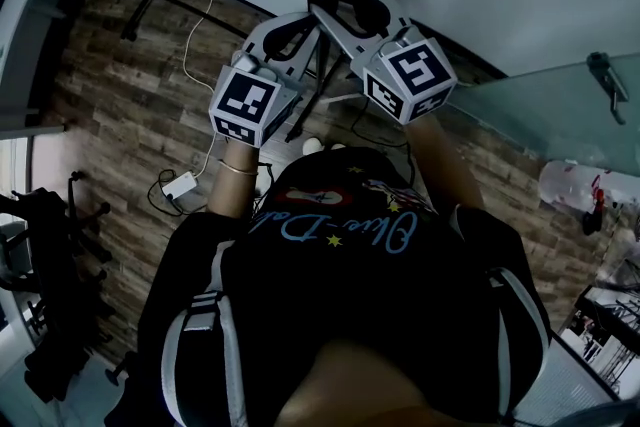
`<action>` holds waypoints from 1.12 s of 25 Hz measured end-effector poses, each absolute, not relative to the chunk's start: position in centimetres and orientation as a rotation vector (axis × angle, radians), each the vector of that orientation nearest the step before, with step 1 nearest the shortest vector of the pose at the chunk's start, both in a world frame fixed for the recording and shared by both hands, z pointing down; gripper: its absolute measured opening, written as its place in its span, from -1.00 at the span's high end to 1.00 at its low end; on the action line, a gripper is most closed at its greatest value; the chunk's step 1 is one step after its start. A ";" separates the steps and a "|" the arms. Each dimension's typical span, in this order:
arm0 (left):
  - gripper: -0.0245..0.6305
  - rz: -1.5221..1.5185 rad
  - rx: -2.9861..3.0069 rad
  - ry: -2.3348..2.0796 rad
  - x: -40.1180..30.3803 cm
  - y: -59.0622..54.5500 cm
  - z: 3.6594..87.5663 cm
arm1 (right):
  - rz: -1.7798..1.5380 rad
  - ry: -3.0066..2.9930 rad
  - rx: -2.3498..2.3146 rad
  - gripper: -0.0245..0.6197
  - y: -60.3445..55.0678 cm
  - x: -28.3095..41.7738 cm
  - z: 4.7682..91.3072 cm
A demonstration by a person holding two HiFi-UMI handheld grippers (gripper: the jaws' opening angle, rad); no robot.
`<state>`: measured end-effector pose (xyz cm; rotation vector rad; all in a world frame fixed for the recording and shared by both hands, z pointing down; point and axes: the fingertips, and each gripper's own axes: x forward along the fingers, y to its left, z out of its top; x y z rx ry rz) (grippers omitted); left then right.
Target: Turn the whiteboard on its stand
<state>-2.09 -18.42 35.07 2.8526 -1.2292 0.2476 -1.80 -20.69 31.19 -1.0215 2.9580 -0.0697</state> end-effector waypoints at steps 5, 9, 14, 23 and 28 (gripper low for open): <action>0.80 0.262 2.858 -1.253 -3.1 -16.9 35.2 | -0.053 2.961 -1.002 0.34 -19.1 -2.8 31.3; 0.79 0.251 2.845 -1.271 -3.6 -16.7 35.2 | -0.054 2.964 -0.989 0.34 -19.0 -3.3 31.3; 0.79 0.247 2.854 -1.257 -4.1 -15.9 34.9 | -0.050 2.967 -0.981 0.34 -18.3 -3.9 31.0; 0.83 0.529 2.999 -1.149 -3.0 -14.4 36.1 | -0.025 2.998 -0.937 0.35 -17.3 -4.8 31.2; 0.83 0.413 2.937 -1.223 -5.4 -14.3 35.7 | -0.030 2.996 -0.959 0.35 -17.2 -5.2 31.2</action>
